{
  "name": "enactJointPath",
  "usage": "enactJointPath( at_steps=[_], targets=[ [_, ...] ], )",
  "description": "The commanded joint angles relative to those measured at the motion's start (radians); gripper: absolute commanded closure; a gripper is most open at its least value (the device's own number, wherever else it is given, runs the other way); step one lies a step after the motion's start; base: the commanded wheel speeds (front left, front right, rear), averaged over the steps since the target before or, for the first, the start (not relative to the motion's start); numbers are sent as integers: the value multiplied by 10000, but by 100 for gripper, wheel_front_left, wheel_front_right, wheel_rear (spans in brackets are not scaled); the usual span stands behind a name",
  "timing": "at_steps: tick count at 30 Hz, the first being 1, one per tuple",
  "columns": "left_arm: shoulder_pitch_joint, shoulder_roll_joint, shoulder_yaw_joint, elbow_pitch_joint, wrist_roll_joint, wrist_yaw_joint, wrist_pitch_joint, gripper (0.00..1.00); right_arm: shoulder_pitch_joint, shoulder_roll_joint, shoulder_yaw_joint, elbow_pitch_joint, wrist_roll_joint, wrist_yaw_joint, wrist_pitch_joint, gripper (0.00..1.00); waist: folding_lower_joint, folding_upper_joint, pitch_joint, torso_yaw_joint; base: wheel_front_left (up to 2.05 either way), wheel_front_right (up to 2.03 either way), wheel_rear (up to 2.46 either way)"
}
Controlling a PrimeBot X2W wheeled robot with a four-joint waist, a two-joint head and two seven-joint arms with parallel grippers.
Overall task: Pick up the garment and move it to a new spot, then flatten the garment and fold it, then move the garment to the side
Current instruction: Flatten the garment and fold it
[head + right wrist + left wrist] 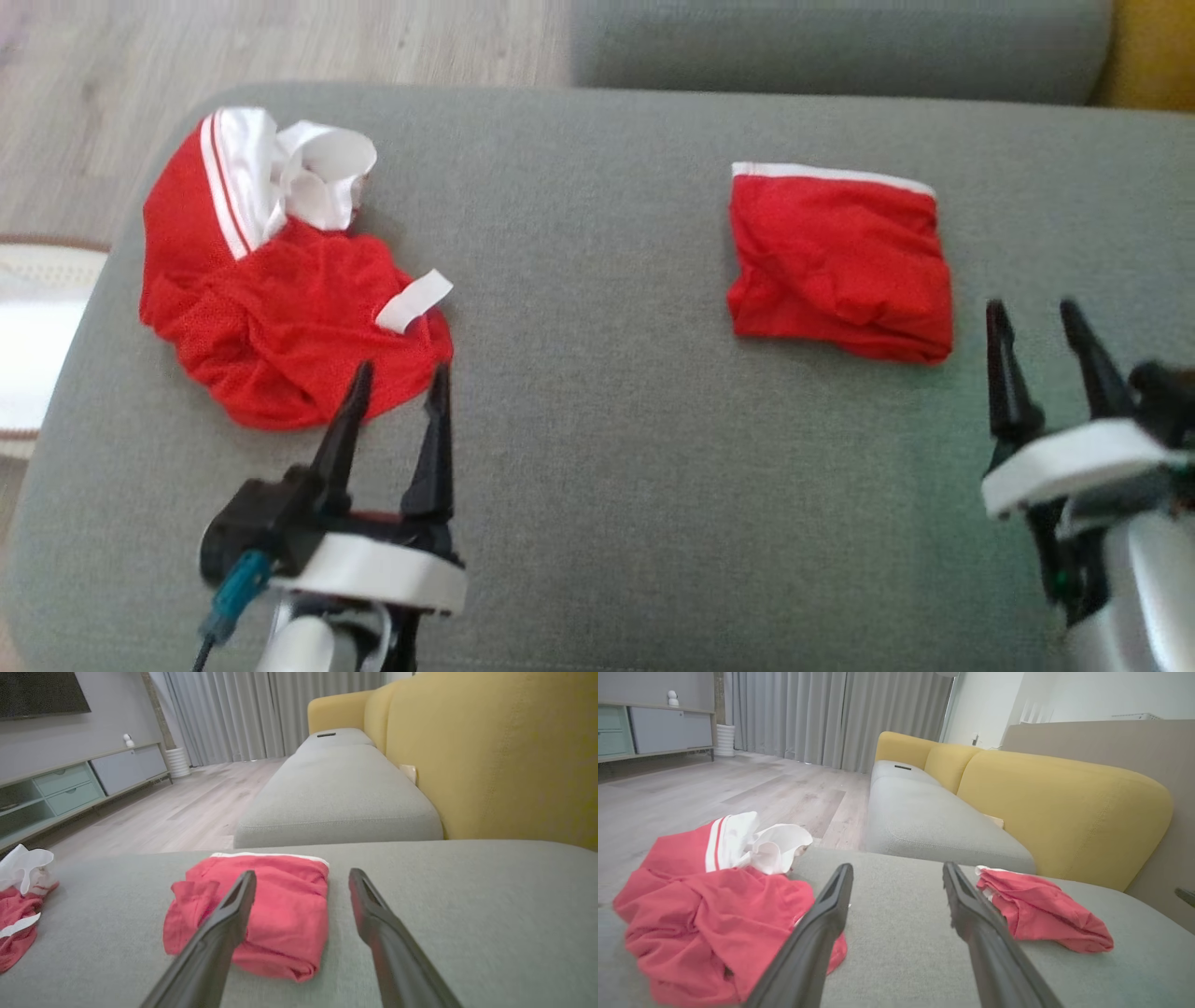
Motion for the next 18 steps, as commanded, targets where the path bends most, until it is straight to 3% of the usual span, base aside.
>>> enactJointPath(
  at_steps=[1, 7, 8, 9, 13, 18],
  targets=[
    [-147, 10, 446, -270, 121, 58, -49, 0, -54, 75, 234, -283, 40, 67, -200, 0, 0, 0, -221, -124, 0, 0, 0],
    [418, 10, 867, -237, 351, -18, -49, 0, 803, 385, 368, -162, -31, 67, -737, 0, 0, 0, -558, -174, 0, 0, 0],
    [464, 10, 881, -246, 360, -35, -49, 0, 863, 417, 393, -128, -6, 67, -740, 42, 0, 0, -571, -151, 0, 0, 0],
    [489, 10, 880, -255, 369, -48, -49, 0, 871, 431, 391, -66, -24, 67, -707, 100, 0, 0, -568, -117, 0, 0, 0],
    [421, 10, 701, -345, 384, -61, -49, 0, 285, 473, 499, 354, 60, 67, -430, 100, 0, 0, -417, 149, 0, 0, 0],
    [128, 10, 263, -505, 296, -67, -49, 0, -1352, 203, 756, 1728, -2, 67, 190, 100, 0, 0, 1, 721, 0, 0, 0]
  ],
)
